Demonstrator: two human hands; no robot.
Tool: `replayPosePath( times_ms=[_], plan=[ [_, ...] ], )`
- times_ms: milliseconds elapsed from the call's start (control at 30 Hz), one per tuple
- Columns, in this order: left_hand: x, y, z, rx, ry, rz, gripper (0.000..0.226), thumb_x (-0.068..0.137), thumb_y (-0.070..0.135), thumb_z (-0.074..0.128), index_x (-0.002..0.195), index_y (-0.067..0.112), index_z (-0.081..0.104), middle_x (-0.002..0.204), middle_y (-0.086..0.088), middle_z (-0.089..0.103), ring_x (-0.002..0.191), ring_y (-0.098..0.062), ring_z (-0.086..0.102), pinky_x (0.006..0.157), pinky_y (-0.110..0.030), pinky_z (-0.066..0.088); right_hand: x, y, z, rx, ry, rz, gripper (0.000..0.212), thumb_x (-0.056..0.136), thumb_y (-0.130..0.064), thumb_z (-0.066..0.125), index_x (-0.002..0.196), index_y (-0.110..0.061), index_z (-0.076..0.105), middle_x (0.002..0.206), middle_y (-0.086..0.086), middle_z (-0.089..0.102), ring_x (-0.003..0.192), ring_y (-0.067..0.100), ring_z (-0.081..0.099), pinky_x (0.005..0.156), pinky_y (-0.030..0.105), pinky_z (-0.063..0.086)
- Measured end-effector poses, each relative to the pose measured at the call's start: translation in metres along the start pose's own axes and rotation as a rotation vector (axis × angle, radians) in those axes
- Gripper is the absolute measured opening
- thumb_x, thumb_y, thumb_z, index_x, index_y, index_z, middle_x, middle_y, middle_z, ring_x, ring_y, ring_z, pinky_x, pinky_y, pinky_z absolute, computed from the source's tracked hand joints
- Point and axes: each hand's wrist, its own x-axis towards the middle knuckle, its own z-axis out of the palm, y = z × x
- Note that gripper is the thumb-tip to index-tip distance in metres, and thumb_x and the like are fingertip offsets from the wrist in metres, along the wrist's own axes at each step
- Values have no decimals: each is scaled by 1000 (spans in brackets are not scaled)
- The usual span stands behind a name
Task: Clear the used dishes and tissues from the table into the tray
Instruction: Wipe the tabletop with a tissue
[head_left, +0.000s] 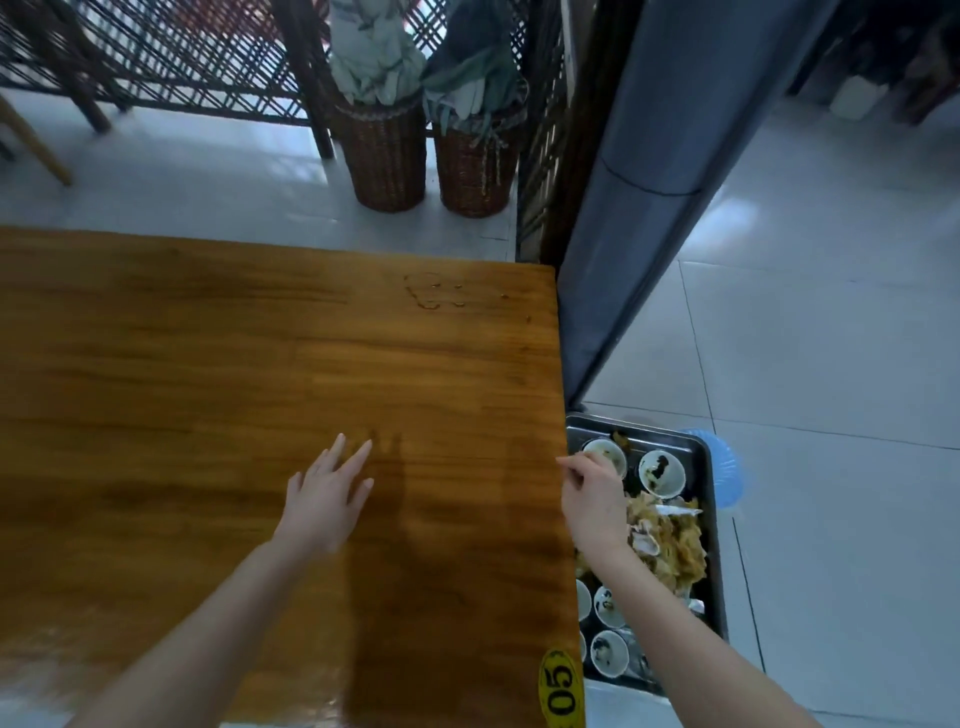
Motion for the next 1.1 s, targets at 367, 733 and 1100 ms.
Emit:
replayPosePath(
  times_ms=[367, 733, 1100],
  plan=[
    [-58, -118, -35, -144, 144, -155, 49, 100, 36, 39, 148, 32, 27, 158, -1, 21, 142, -21, 27, 113, -48, 24, -26, -148, 67, -23, -182, -327, 22, 93, -20, 59, 113, -18, 67, 112, -5, 62, 105, 12, 56, 95, 29, 46],
    [-137, -304, -83, -214, 281, -232, 45, 100, 38, 40, 143, 27, 38, 153, 0, 31, 139, -19, 32, 110, -47, 28, -127, -344, 181, -6, -302, -474, 23, 93, -21, 57, 114, -18, 66, 118, -2, 63, 113, 17, 54, 103, 35, 42],
    [-205, -487, -113, -317, 374, -415, 44, 100, 35, 40, 142, 25, 39, 152, -2, 33, 137, -20, 35, 112, -47, 27, -205, -491, 284, -37, -368, -657, 23, 91, -17, 59, 113, -20, 66, 113, -3, 65, 108, 14, 57, 97, 33, 46]
  ],
)
